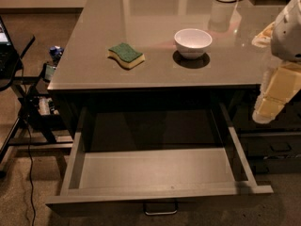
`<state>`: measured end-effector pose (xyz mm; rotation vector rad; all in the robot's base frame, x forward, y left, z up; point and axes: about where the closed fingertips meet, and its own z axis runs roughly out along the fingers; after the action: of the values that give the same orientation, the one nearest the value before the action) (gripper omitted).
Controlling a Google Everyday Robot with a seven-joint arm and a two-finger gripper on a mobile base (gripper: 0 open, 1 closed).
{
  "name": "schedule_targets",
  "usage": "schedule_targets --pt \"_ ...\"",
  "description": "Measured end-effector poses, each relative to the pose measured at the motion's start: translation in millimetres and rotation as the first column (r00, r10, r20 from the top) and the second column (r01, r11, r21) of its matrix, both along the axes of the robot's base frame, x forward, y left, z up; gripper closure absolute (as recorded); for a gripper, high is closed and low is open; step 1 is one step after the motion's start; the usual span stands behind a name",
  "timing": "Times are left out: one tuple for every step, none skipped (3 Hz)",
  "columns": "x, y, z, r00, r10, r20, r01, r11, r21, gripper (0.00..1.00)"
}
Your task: Place sponge into top drawer
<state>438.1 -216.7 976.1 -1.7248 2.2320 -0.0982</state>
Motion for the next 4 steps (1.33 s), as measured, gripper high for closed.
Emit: schedule_targets --pt "2 4 1 0.9998 -0.011 0.013 0.011 1.000 0.001 0.00" --pt "20 34 -5 0.9998 -0.018 0.003 0.018 0.999 0.051 0.00" --pt "52 71 -14 0.9990 -0.009 -0.043 0.012 0.997 0.074 0.00" --pt "89 117 -20 0.9969 0.034 -0.071 -0.028 0.996 0.081 0.00"
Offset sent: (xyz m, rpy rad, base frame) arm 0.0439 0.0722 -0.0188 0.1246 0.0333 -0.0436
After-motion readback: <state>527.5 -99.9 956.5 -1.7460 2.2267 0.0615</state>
